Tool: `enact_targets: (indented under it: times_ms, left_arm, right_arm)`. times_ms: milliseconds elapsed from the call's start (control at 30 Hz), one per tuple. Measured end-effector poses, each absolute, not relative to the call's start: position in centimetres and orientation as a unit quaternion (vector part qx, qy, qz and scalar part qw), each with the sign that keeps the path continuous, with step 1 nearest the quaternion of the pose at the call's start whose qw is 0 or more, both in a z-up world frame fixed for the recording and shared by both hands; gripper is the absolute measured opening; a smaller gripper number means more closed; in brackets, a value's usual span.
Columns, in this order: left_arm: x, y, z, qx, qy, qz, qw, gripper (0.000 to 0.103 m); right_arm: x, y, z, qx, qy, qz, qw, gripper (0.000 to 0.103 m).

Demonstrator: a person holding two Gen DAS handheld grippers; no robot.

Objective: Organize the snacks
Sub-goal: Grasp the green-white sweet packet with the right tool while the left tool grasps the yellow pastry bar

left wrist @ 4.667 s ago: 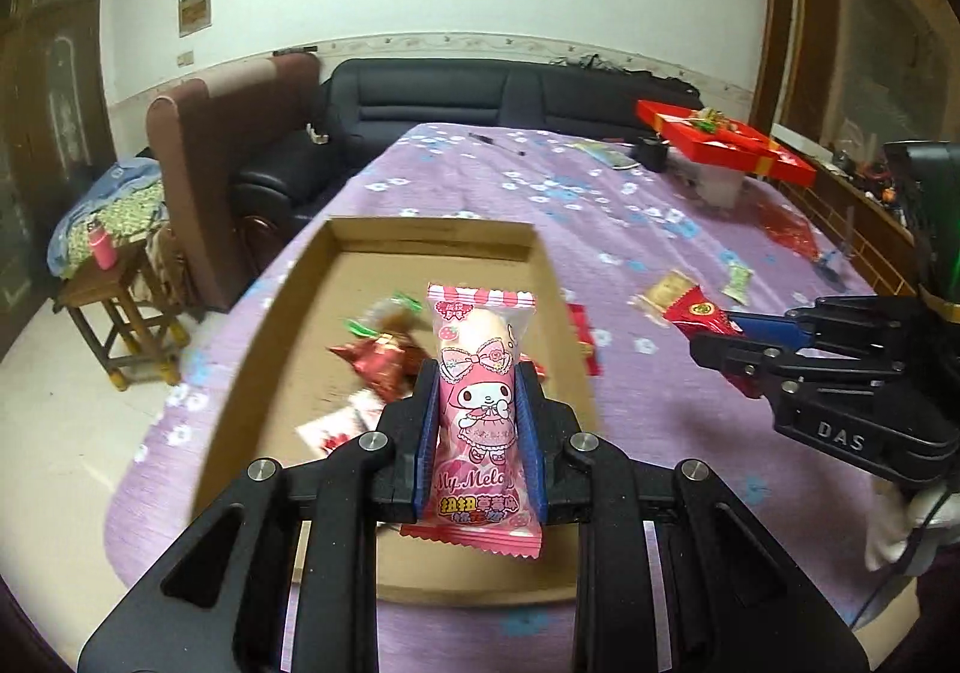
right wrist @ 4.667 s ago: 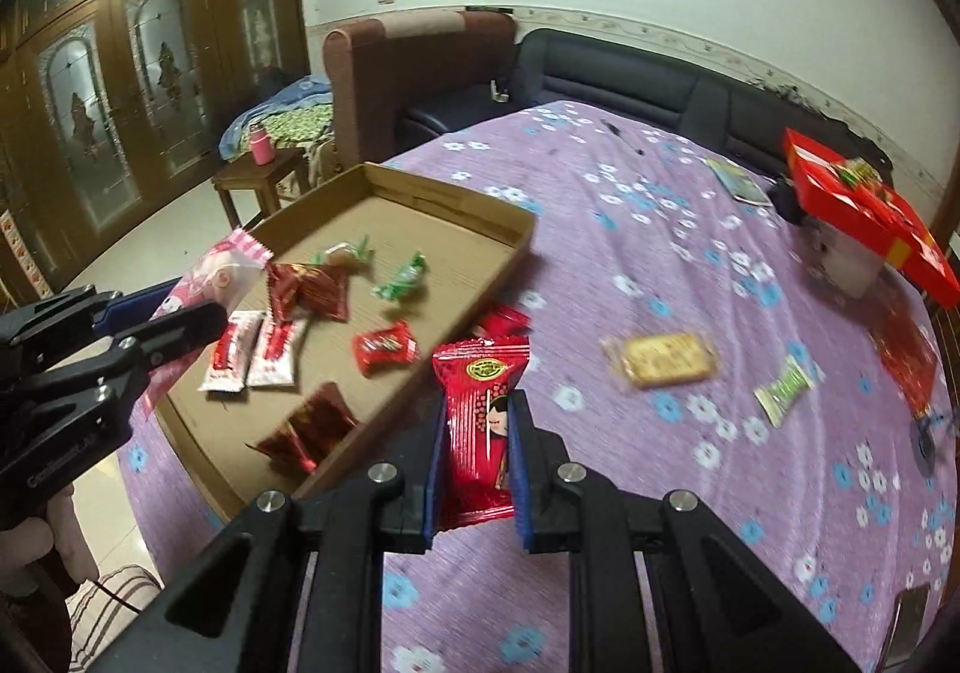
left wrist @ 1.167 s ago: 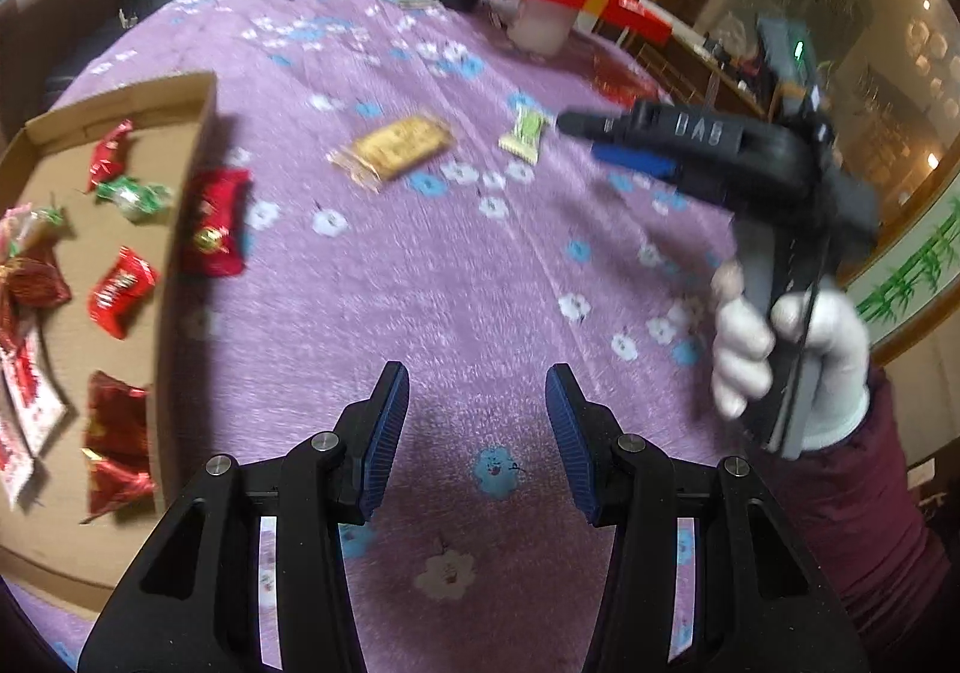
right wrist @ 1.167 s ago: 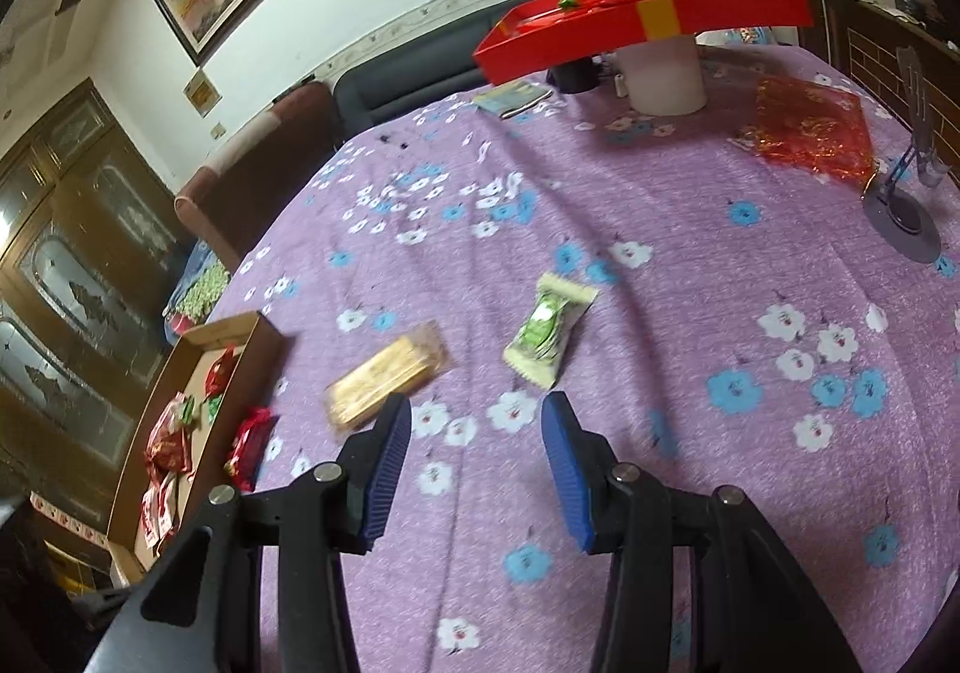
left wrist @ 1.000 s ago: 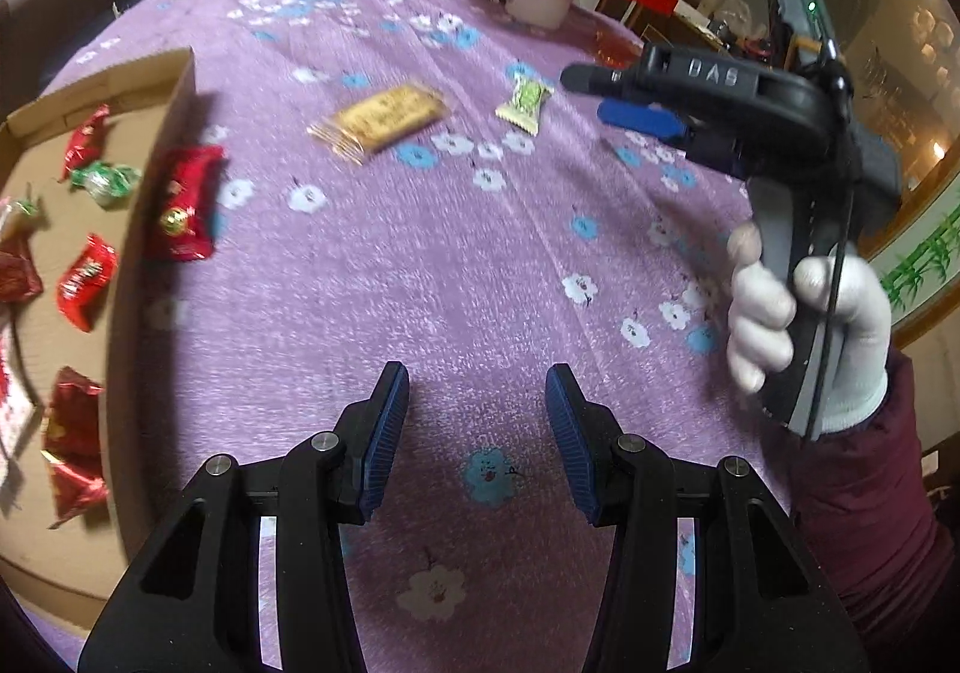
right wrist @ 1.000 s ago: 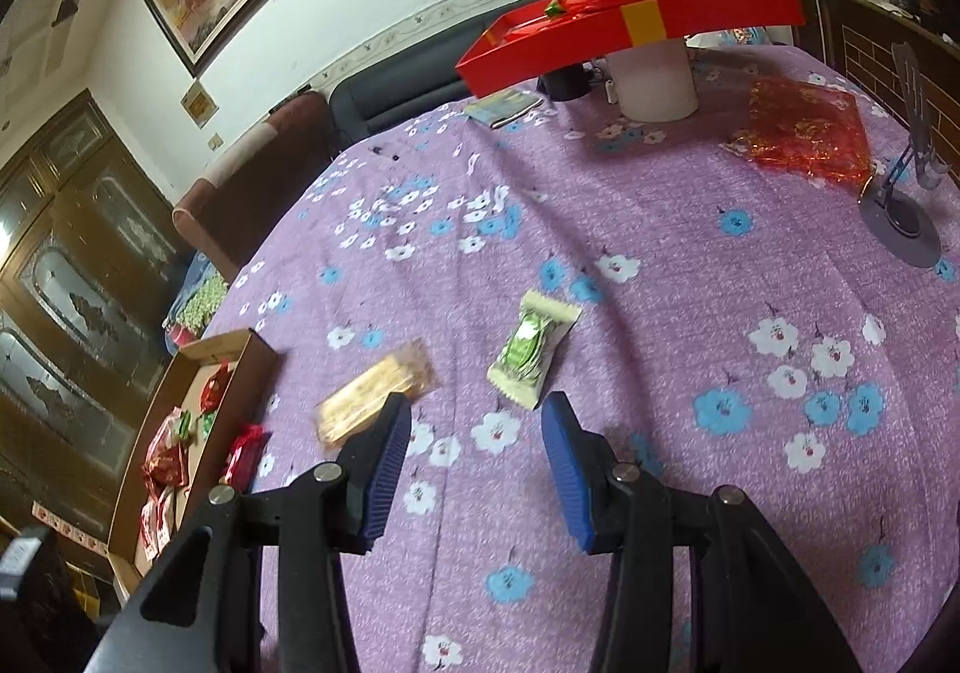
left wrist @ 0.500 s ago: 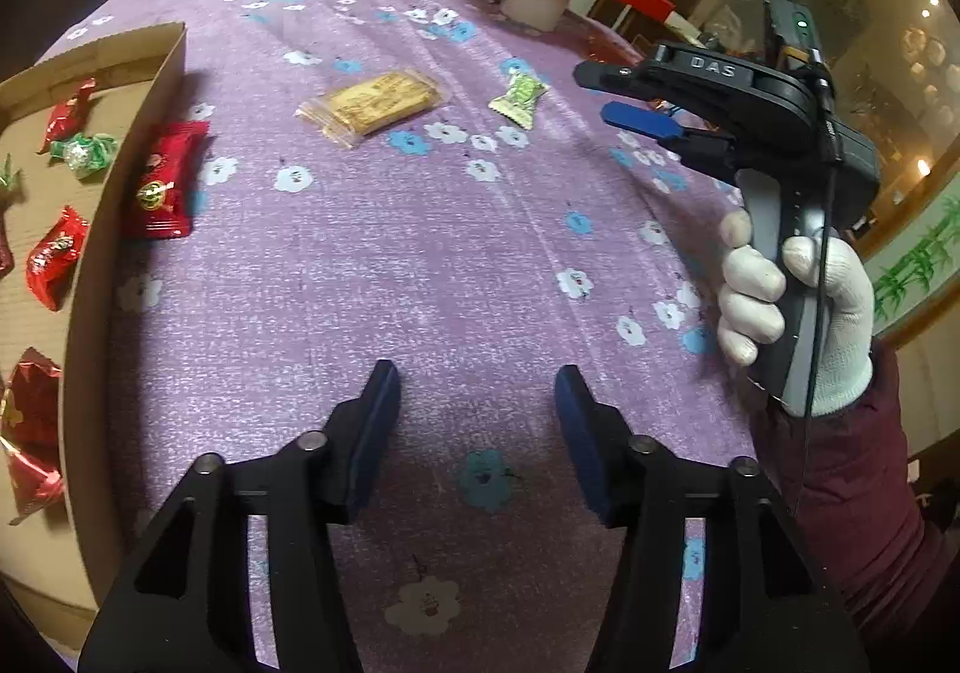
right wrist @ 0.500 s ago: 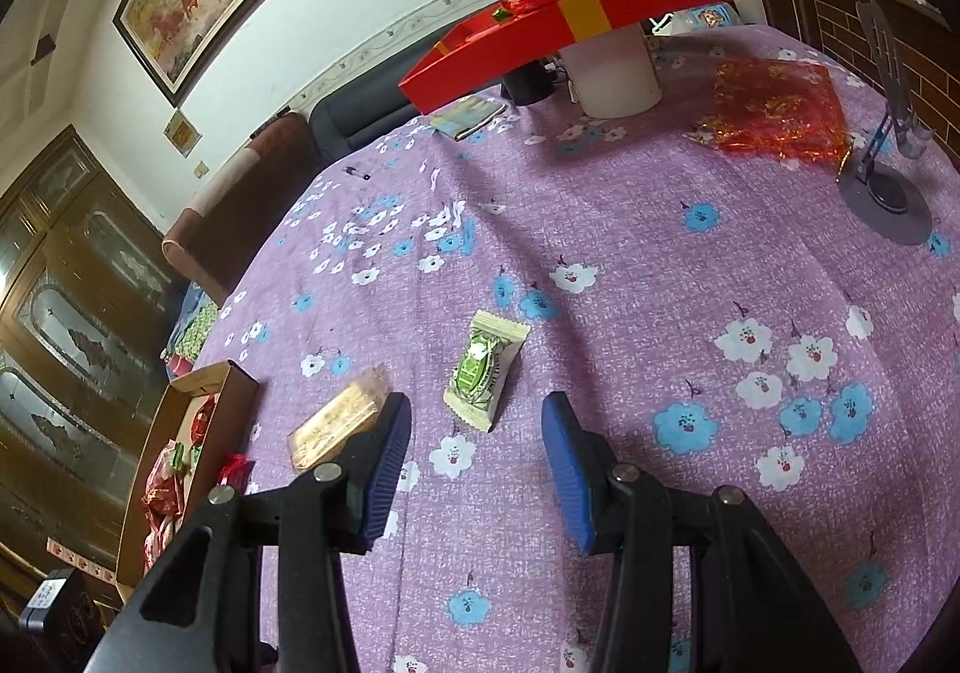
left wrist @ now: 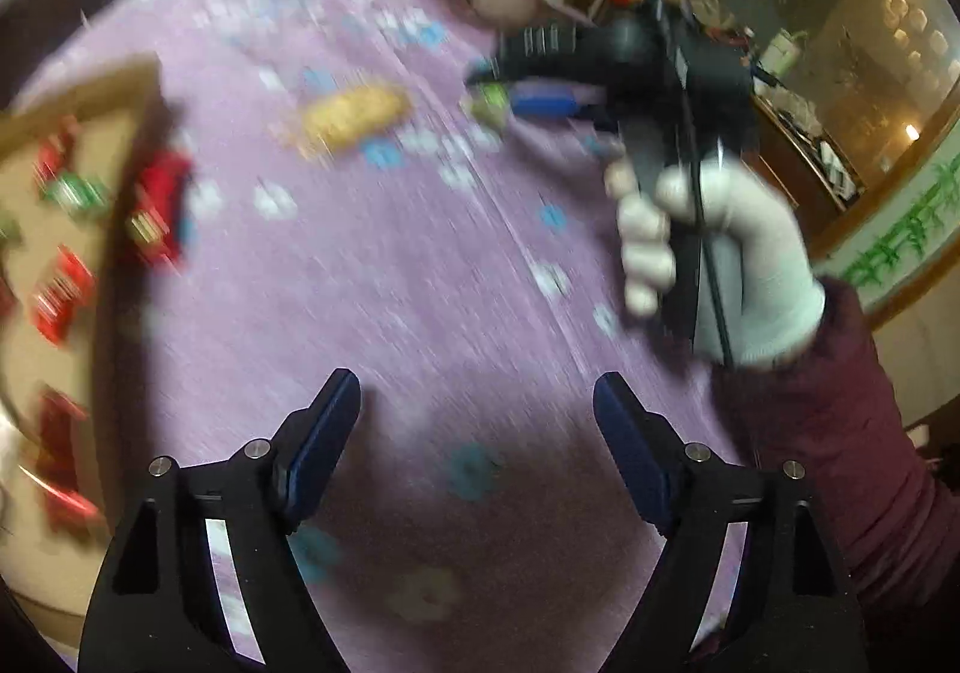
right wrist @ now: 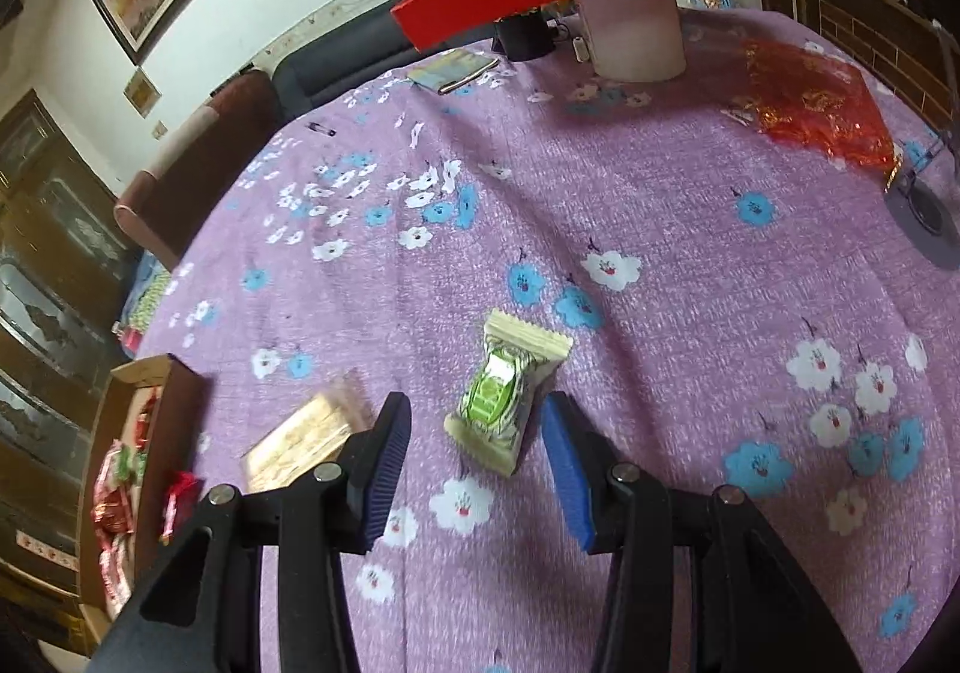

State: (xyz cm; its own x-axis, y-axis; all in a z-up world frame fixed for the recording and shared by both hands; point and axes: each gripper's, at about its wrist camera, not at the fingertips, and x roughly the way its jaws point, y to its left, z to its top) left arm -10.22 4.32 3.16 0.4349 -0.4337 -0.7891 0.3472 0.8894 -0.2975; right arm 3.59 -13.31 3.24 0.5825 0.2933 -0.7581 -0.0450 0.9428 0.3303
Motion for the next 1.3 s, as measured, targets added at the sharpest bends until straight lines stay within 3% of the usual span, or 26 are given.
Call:
enact_targets:
  times_ms: [133, 200, 233, 267, 667, 1067, 1133, 1200, 1300]
  left_arm:
    - [-7.9, 5.1, 5.7, -0.022, 0.454, -0.208, 0.866, 0.081]
    - [-6.1, 4.7, 6.0, 0.004, 0.448, -0.197, 0.872, 0.081]
    - [-5.2, 4.4, 6.0, 0.017, 0.447, -0.191, 0.874, 0.081]
    - [-4.2, 4.1, 5.9, 0.030, 0.449, -0.188, 0.873, 0.081]
    - [3.6, 1.9, 3.8, 0.112, 0.449, -0.189, 0.866, 0.081]
    - [6.4, 0.6, 0.4, 0.140, 0.487, -0.203, 0.838, 0.081]
    - [6.5, 0.7, 0.5, 0.126, 0.490, -0.211, 0.836, 0.070]
    - [6.6, 0.9, 0.9, 0.119, 0.486, -0.208, 0.840, 0.035]
    - [6.6, 1.3, 1.0, 0.109, 0.489, -0.202, 0.841, 0.033]
  right_arm:
    - [4.2, -12.9, 2.6, 0.124, 0.447, 0.086, 0.882, 0.049]
    - [4.4, -13.0, 2.5, 0.122, 0.443, 0.085, 0.884, 0.041]
    - [4.4, -13.1, 2.5, 0.113, 0.444, 0.079, 0.885, 0.029]
    - [4.5, -13.2, 2.4, 0.108, 0.445, 0.074, 0.886, 0.027]
    - [4.5, -15.7, 2.3, 0.165, 0.462, 0.109, 0.864, 0.026]
    - [4.3, -16.2, 2.6, 0.178, 0.463, 0.113, 0.861, 0.026]
    - [4.1, -16.1, 2.8, 0.175, 0.457, 0.113, 0.865, 0.026]
    - [4.0, -16.1, 3.1, 0.176, 0.452, 0.115, 0.867, 0.026]
    - [3.9, -16.1, 3.3, 0.177, 0.446, 0.118, 0.869, 0.026]
